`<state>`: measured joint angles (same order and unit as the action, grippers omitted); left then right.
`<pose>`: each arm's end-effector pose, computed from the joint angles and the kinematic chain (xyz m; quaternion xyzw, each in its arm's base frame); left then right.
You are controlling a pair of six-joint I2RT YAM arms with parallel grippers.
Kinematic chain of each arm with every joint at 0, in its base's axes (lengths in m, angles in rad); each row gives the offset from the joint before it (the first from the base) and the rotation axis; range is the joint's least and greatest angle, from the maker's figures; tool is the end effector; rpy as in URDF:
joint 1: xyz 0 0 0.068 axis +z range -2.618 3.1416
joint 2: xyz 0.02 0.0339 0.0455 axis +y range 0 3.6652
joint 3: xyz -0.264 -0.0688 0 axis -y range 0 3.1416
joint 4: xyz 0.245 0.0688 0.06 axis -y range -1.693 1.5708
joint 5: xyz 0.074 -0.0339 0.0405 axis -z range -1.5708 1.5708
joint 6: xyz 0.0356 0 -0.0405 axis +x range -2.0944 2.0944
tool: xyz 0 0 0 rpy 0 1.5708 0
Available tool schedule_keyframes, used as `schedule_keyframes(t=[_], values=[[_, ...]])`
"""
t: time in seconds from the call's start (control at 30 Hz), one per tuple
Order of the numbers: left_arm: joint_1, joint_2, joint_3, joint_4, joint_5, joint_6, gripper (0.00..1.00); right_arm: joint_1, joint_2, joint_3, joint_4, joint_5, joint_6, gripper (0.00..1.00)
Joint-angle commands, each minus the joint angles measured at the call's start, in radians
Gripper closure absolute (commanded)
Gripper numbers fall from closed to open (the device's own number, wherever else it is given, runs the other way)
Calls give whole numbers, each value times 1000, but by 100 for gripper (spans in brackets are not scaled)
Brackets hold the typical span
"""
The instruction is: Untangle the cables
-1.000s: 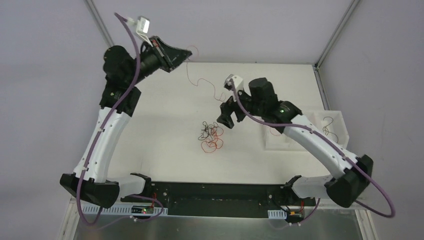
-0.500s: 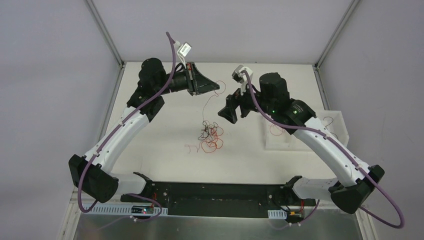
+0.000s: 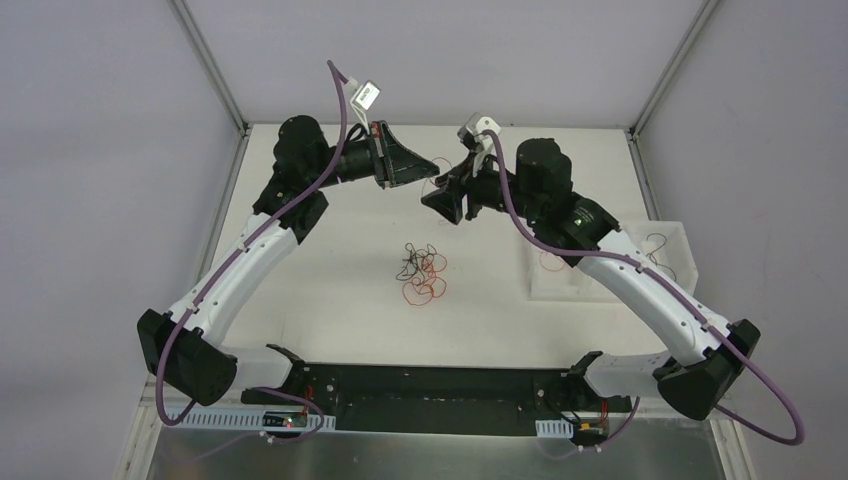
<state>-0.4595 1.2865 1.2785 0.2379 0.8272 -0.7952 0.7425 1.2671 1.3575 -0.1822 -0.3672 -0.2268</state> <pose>0.2456 -0.1507 0.4473 0.2154 0.6136 -0.6233 0.4343 0.2024 0.2031 0.4375 -0.4473 0.5854 0.2994 0.6063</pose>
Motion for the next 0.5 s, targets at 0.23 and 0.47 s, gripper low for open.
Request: schedule_keyframes(t=[0.23,0.47], values=[[-8,-14,36,-21,-52,18,100,12,-90,-66,108,152,-146,100],[-8,-11,30,-13,-63,-12,100,8,-159,-58,-27,157,-191,82]])
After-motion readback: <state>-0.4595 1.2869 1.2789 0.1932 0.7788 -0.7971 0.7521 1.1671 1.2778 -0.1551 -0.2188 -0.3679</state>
